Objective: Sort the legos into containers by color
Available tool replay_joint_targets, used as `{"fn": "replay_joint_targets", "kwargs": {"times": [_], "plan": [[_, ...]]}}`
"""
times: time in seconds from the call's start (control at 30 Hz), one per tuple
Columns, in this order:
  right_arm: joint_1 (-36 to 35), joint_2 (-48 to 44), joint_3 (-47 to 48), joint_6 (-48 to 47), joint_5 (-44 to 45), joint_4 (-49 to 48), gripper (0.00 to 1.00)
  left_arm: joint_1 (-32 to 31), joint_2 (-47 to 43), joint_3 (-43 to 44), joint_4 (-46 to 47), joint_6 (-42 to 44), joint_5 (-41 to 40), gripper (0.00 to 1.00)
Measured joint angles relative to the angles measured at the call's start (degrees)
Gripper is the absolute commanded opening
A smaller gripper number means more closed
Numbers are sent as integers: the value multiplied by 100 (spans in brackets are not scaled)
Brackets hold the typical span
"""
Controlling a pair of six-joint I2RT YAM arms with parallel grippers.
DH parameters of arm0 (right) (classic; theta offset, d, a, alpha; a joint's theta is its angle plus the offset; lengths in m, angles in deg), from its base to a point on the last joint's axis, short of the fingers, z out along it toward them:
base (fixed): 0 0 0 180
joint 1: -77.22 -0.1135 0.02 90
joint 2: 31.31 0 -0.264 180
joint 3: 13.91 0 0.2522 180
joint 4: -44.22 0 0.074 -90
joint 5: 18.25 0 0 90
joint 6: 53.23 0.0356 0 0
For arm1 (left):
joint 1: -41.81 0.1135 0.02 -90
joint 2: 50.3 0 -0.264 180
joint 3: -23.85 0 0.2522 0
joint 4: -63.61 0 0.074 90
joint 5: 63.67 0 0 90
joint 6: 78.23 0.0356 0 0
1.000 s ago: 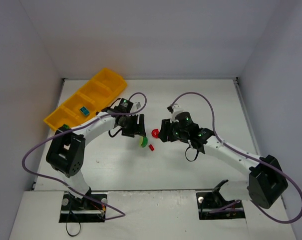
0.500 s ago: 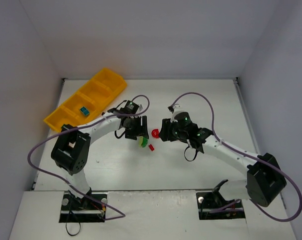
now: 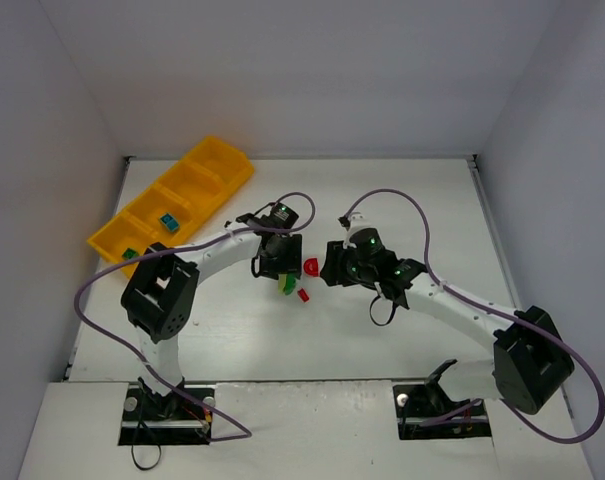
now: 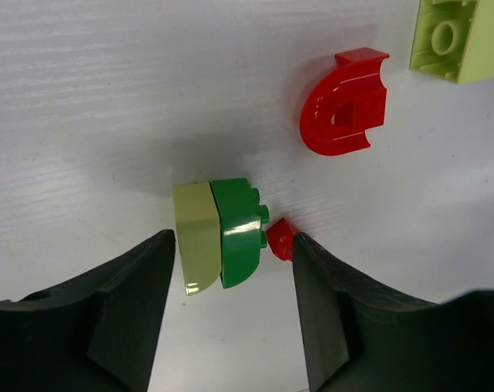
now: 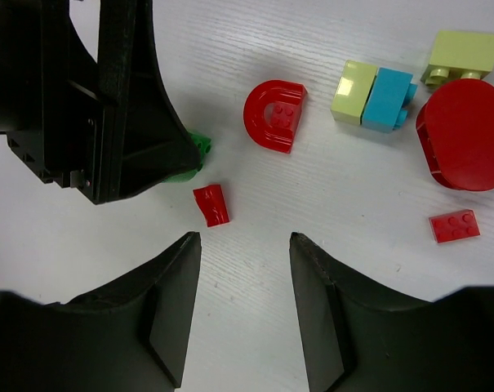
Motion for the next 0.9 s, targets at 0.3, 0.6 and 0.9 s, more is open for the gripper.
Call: {"fn": "replay_joint_targets", "kwargs": {"times": [0.3,0.6,0.9], "plan": [[0,-164,-155,72,39,2,44,-55,81,111,-146,-28,-210,44],[0,-269,-192,94,52,-7,44,-103,85,114,-208,-48,-258,45],[0,-278,-262,98,55,-4,44,-249,337,286,-345,-48,-380,45]]}}
